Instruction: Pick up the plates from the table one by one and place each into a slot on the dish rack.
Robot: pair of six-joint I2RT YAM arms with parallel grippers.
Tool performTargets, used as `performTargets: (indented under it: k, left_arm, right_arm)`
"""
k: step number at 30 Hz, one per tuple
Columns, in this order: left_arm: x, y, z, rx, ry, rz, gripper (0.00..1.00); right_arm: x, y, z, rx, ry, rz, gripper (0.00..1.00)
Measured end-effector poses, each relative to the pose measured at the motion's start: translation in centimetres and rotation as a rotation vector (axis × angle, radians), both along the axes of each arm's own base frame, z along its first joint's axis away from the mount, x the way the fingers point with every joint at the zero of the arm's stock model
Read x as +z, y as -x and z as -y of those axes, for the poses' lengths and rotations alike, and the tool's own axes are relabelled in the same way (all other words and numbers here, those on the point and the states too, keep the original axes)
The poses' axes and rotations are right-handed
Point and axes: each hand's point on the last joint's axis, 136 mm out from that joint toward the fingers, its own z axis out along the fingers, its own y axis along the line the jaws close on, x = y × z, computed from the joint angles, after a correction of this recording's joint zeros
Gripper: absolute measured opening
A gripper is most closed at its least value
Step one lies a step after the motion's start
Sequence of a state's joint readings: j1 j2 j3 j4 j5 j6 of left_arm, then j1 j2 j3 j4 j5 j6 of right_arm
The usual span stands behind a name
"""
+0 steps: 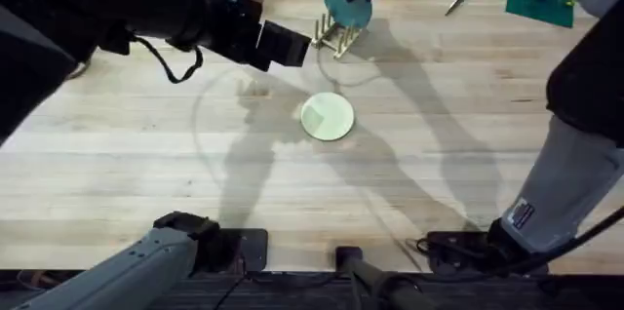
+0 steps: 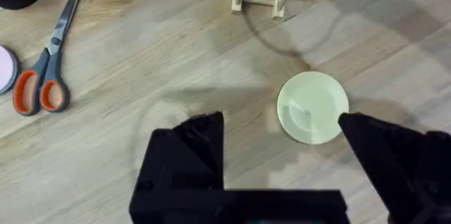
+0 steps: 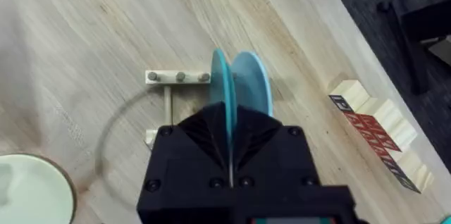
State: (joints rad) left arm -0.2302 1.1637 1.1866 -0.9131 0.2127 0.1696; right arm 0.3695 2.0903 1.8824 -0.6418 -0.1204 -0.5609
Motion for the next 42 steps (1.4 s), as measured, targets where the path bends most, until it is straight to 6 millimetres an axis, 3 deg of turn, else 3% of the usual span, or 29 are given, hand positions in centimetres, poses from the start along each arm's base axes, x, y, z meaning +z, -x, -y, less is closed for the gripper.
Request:
performTargets:
  k: [6, 17, 31, 33, 36, 39, 42]
  left_arm:
    - [0.0, 0.0, 0.0, 0.0, 0.0, 0.0, 0.994]
    - [0.0, 0.0, 0.0, 0.0, 0.0, 0.0, 0.994]
    - [0.0, 0.0, 0.0, 0.0, 0.0, 0.0, 0.993]
    - [0.0, 0.0, 0.0, 0.0, 0.0, 0.0, 0.993]
    - [0.0, 0.0, 0.0, 0.0, 0.0, 0.0, 0.993]
    - [0.0, 0.0, 0.0, 0.0, 0.0, 0.0, 0.994]
    - [0.0, 0.0, 0.0, 0.0, 0.0, 0.0, 0.993]
  right_arm:
    - [0.0, 0.0, 0.0, -0.001, -0.001, 0.0, 0.033]
    - [0.1, -0.1, 0.0, -0.005, -0.005, 0.003, 0.18]
    - [0.3, 0.6, 0.2, -0.01, 0.014, -0.012, 0.211]
    - [1.3, 1.3, 0.4, -0.012, 0.023, -0.008, 0.253]
    - [4.5, 2.5, 0.7, -0.017, 0.012, 0.023, 0.297]
    - [8.2, 4.2, 1.2, -0.031, -0.014, 0.058, 0.484]
    - [11.3, 5.9, 2.0, -0.049, -0.035, 0.086, 0.599]
